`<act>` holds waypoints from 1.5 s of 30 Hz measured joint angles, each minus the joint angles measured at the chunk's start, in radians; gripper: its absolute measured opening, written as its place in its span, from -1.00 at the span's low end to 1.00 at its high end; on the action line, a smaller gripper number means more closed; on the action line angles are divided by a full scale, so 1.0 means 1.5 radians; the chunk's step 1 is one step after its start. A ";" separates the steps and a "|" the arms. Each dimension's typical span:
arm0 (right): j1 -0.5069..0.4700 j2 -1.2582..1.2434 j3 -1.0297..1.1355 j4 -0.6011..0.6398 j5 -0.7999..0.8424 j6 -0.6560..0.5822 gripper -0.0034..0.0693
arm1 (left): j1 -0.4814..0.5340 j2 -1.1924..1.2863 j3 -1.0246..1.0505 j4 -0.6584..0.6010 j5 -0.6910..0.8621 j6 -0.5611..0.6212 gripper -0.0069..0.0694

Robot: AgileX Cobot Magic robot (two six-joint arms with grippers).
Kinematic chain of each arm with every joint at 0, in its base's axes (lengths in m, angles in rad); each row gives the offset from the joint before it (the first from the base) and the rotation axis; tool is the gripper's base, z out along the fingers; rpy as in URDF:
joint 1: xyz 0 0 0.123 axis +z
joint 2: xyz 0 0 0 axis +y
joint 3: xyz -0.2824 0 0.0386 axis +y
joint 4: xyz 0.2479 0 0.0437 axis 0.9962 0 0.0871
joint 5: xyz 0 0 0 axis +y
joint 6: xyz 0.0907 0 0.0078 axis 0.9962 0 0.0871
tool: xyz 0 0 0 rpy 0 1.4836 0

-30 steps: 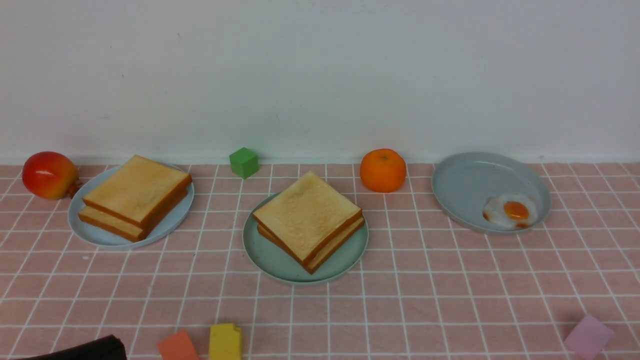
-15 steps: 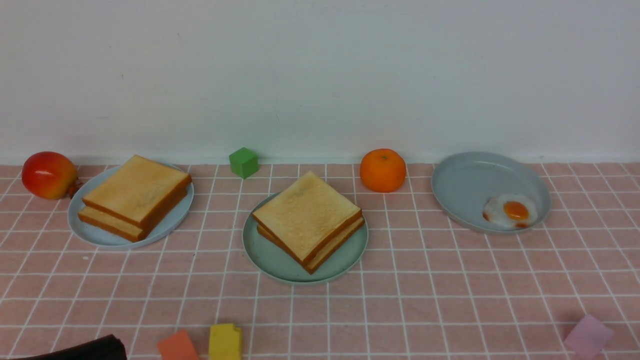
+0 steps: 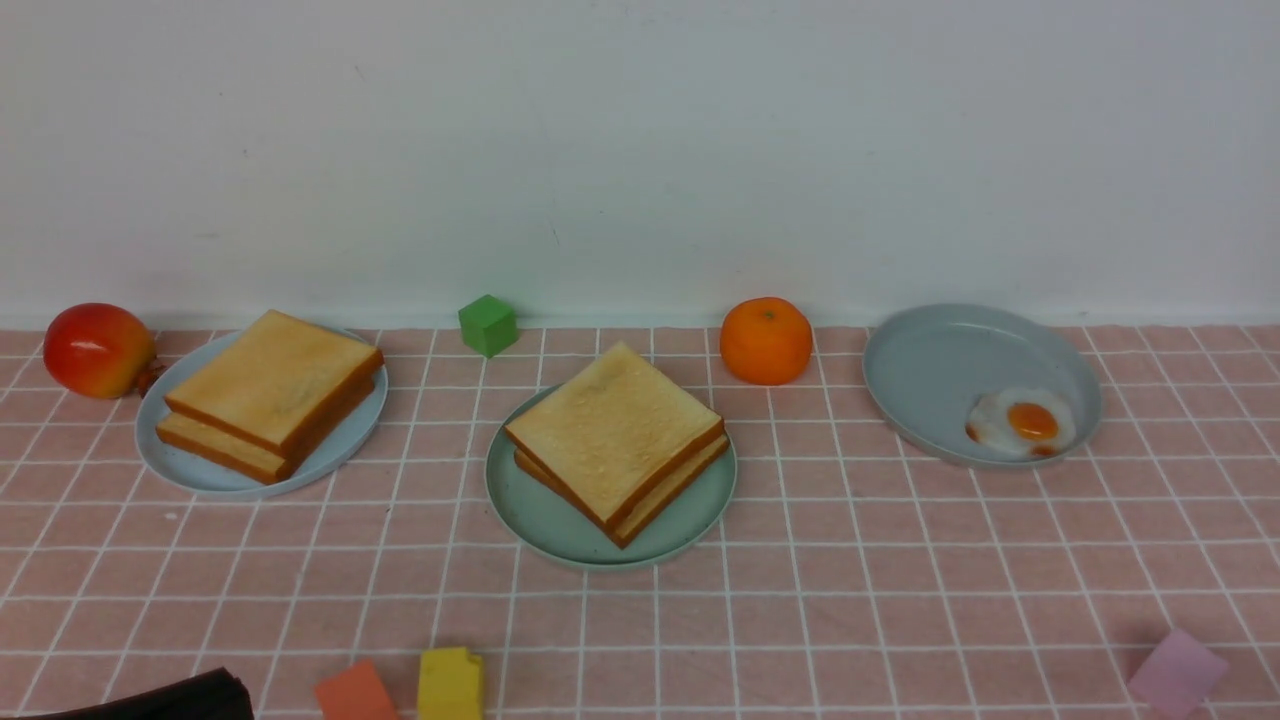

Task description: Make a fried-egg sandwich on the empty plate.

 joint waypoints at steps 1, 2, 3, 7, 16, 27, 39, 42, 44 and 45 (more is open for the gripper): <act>0.000 0.000 0.000 0.000 0.000 0.000 -0.92 | 0.000 0.000 0.000 0.000 0.000 0.000 -0.75; 0.000 0.000 0.000 0.000 0.000 0.000 -0.92 | 0.000 0.000 0.000 0.000 0.000 0.000 -0.75; 0.000 0.000 0.000 -0.001 0.000 0.000 -0.92 | 0.000 0.000 0.000 0.000 0.000 0.000 -0.75; 0.000 0.000 0.000 -0.001 0.000 0.000 -0.91 | 0.000 0.000 0.000 0.000 0.000 0.000 -0.75; 0.000 0.000 0.000 -0.001 0.000 0.000 -0.89 | 0.219 -0.102 0.074 -0.021 -0.028 -0.014 -0.85; 0.000 0.000 0.000 -0.001 0.001 0.000 -0.89 | 0.442 -0.173 0.183 -0.048 0.125 -0.053 -0.85; 0.000 0.000 0.000 -0.001 0.001 0.000 -0.87 | 0.442 -0.173 0.184 -0.048 0.134 -0.053 -0.85; 0.000 0.000 0.000 -0.001 0.001 0.000 -0.86 | 0.442 -0.173 0.184 -0.048 0.133 -0.053 -0.85; 0.000 0.000 0.000 -0.001 0.001 0.000 -0.85 | 0.442 -0.173 0.184 -0.048 0.133 -0.053 -0.85; 0.000 0.000 0.000 -0.001 0.001 0.000 -0.85 | 0.442 -0.173 0.184 -0.048 0.133 -0.053 -0.85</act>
